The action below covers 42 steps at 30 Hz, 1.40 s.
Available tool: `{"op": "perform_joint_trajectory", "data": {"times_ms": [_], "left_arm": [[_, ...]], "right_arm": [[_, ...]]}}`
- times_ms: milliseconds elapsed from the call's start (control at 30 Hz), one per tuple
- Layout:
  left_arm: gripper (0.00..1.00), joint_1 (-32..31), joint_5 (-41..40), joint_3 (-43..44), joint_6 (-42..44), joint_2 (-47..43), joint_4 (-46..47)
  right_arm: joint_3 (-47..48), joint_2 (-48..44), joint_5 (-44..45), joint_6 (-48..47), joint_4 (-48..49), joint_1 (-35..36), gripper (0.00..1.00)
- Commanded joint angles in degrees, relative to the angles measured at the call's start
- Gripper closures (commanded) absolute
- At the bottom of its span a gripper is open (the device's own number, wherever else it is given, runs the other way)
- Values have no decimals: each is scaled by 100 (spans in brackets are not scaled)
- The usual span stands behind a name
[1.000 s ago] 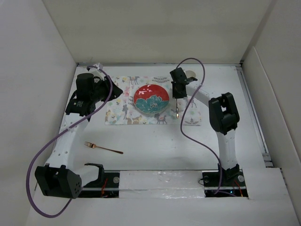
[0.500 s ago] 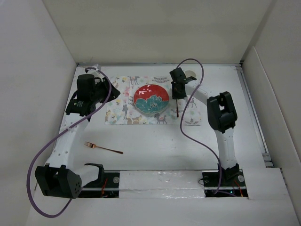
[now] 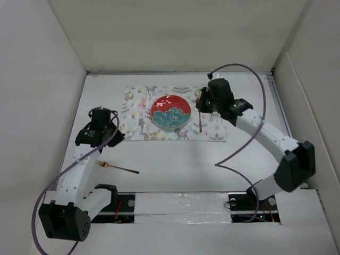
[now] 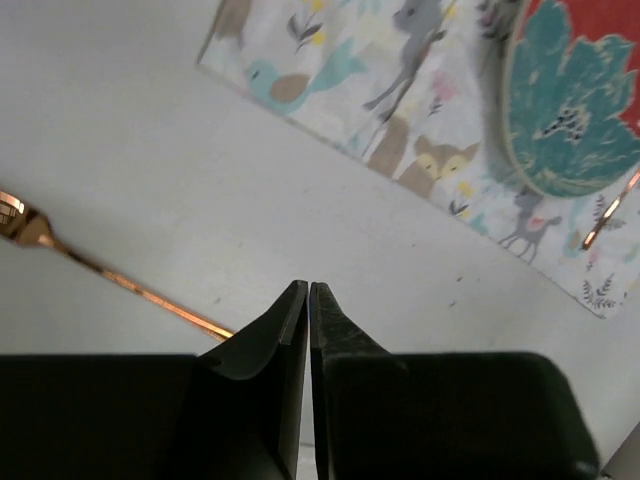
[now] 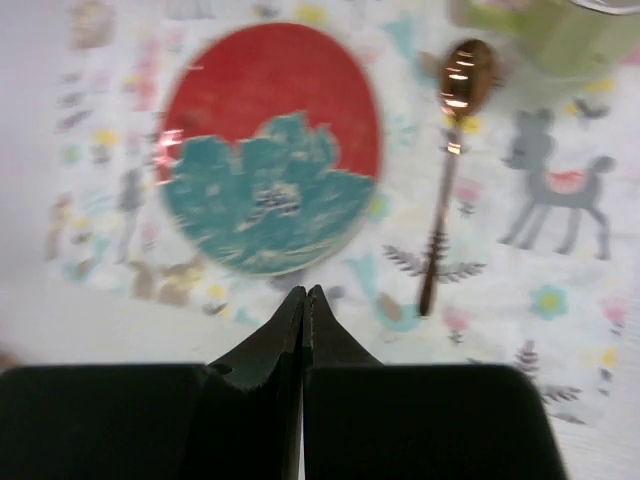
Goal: Set the dinner table for one person
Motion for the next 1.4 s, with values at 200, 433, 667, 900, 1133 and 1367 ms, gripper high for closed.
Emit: {"op": "perform_joint_trajectory", "data": {"times_ms": [200, 433, 667, 900, 1133, 1367], "left_arm": [[79, -22, -527, -765, -1821, -1003, -1325], [68, -22, -898, -940, -2305, 323, -1290], [57, -22, -1072, -1362, -3290, 192, -868], [57, -22, -1827, -994, -3764, 1032, -1130], [84, -22, -2189, 709, -2642, 825, -666], [100, -22, -1259, 2424, -824, 255, -183]], "right_arm": [[-2114, -1952, -1187, 650, 785, 1075, 89], [-2414, -3209, -1381, 474, 242, 1260, 76], [-2414, -3914, -1581, 360, 30, 1260, 67], [-2203, -3869, -1522, 351, -138, 1366, 66], [-2871, -2974, -2223, 377, 826, 1829, 100], [-1897, -1042, -1479, 62, 1707, 3403, 79]]}}
